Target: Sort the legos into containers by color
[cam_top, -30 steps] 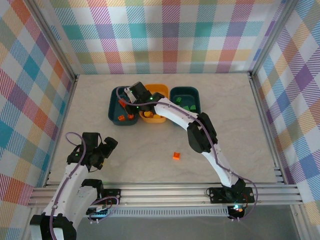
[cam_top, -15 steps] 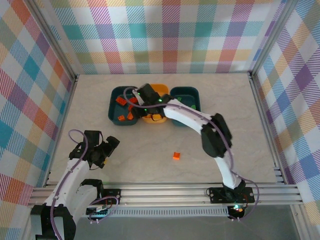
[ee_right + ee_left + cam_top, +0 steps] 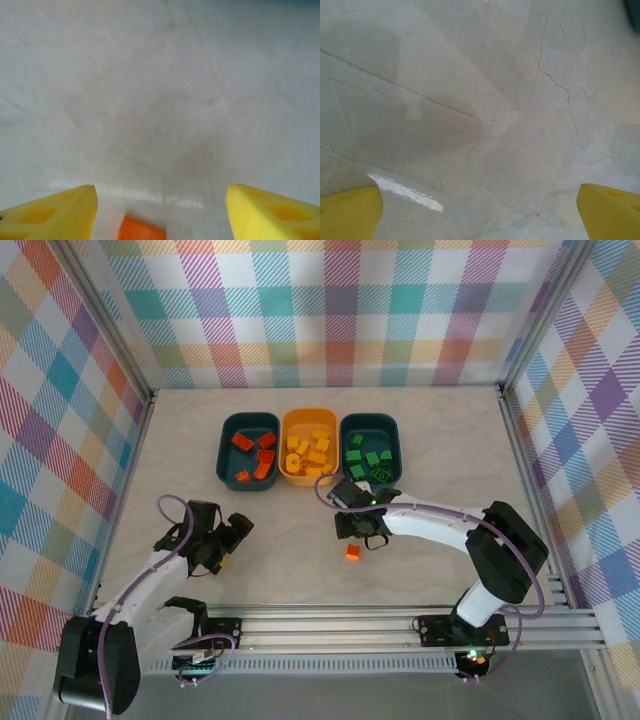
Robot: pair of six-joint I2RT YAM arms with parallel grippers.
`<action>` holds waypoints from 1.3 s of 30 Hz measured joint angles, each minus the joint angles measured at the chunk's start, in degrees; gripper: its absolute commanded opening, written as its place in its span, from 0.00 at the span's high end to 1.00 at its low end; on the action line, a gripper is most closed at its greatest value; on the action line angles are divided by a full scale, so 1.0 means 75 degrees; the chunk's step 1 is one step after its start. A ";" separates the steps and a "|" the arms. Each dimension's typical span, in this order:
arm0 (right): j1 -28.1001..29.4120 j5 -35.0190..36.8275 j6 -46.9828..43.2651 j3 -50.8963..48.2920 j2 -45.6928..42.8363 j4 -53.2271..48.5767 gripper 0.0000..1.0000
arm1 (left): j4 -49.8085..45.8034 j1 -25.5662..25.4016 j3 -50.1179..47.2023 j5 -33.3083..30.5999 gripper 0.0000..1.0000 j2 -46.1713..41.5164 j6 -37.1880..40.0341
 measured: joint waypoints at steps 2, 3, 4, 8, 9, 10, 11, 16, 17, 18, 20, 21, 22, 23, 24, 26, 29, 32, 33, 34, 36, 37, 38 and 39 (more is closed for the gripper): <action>0.0236 -0.0128 0.0411 0.0000 -0.0003 -0.0128 0.30 | -0.0163 -0.0315 0.0262 -0.0318 0.00 0.0472 0.0009; 0.0347 -0.0210 0.0632 0.0000 -0.0003 -0.0189 0.30 | -0.0283 -0.0493 0.0446 -0.0498 0.00 0.0749 0.0012; 0.0431 -0.0289 0.0842 -0.0006 -0.0003 -0.0256 0.30 | -0.0393 -0.0647 0.0609 -0.0664 0.00 0.1000 0.0035; 0.0644 -0.0545 0.1513 -0.0061 -0.0003 -0.0539 0.30 | -0.0650 -0.1037 0.0956 -0.1102 0.00 0.1644 0.0061; 0.0676 -0.0592 0.1661 -0.0085 -0.0003 -0.0621 0.30 | -0.0685 -0.1102 0.0991 -0.1180 0.00 0.1719 0.0058; 0.0717 -0.0621 0.1792 -0.0108 -0.0003 -0.0676 0.30 | -0.0699 -0.1154 0.1017 -0.1250 0.00 0.1778 0.0061; 0.0734 -0.0647 0.1891 -0.0125 -0.0003 -0.0726 0.31 | -0.0711 -0.1195 0.1032 -0.1291 0.00 0.1816 0.0061; 0.0784 -0.0842 0.2174 -0.0178 0.0035 -0.0714 0.40 | -0.0758 -0.1288 0.1099 -0.1405 0.00 0.1926 0.0061; 0.0787 -0.0860 0.2180 -0.0178 0.0061 -0.0682 0.42 | -0.0772 -0.1291 0.1110 -0.1411 0.00 0.1935 0.0061; 0.0787 -0.0874 0.2180 -0.0175 0.0122 -0.0635 0.45 | -0.0778 -0.1291 0.1113 -0.1413 0.00 0.1938 0.0061; 0.0793 -0.0868 0.2159 -0.0154 0.0294 -0.0565 0.50 | -0.0784 -0.1291 0.1113 -0.1419 0.00 0.1932 0.0064; 0.0799 -0.0863 0.2148 -0.0131 0.0396 -0.0545 0.52 | -0.0790 -0.1291 0.1113 -0.1422 0.00 0.1920 0.0064; 0.0801 -0.0860 0.2136 -0.0108 0.0484 -0.0536 0.55 | -0.0793 -0.1291 0.1110 -0.1422 0.00 0.1891 0.0064; 0.0807 -0.0860 0.2116 -0.0090 0.0542 -0.0519 0.57 | -0.0793 -0.1294 0.1107 -0.1422 0.00 0.1862 0.0064; 0.0807 -0.0857 0.2095 -0.0070 0.0586 -0.0516 0.59 | -0.0793 -0.1294 0.1099 -0.1419 0.00 0.1824 0.0064; 0.0807 -0.0845 0.2063 -0.0038 0.0621 -0.0504 0.65 | -0.0761 -0.1300 0.1052 -0.1422 0.00 0.1711 0.0064; 0.0807 -0.0793 0.1970 0.0047 0.0618 -0.0487 0.70 | -0.0717 -0.1300 0.0979 -0.1428 0.00 0.1513 0.0064; 0.0822 -0.0679 0.1778 0.0163 0.0571 -0.0493 0.71 | -0.0720 -0.1323 0.0947 -0.1451 0.00 0.1338 0.0114; 0.0828 -0.0612 0.1661 0.0242 0.0539 -0.0501 0.71 | -0.0720 -0.1317 0.0938 -0.1443 0.00 0.1259 0.0149; 0.0828 -0.0533 0.1501 0.0367 0.0501 -0.0539 0.71 | -0.0632 -0.1253 0.0909 -0.1373 0.00 0.1160 0.0192; 0.0828 -0.0367 0.1148 0.0711 0.0458 -0.0548 0.71 | -0.0475 -0.0982 0.0901 -0.1154 0.00 0.0901 0.0248; 0.0828 -0.0280 0.0915 0.0970 0.0449 -0.0510 0.71 | -0.0417 -0.0664 0.0895 -0.0959 0.00 0.0697 0.0236; 0.0825 -0.0219 0.0664 0.1274 0.0449 -0.0420 0.71 | -0.0321 -0.0233 0.0868 -0.0731 0.00 0.0452 0.0198; 0.0822 -0.0169 0.0417 0.1574 0.0466 -0.0280 0.71 | -0.0251 0.0079 0.0839 -0.0562 0.00 0.0254 0.0137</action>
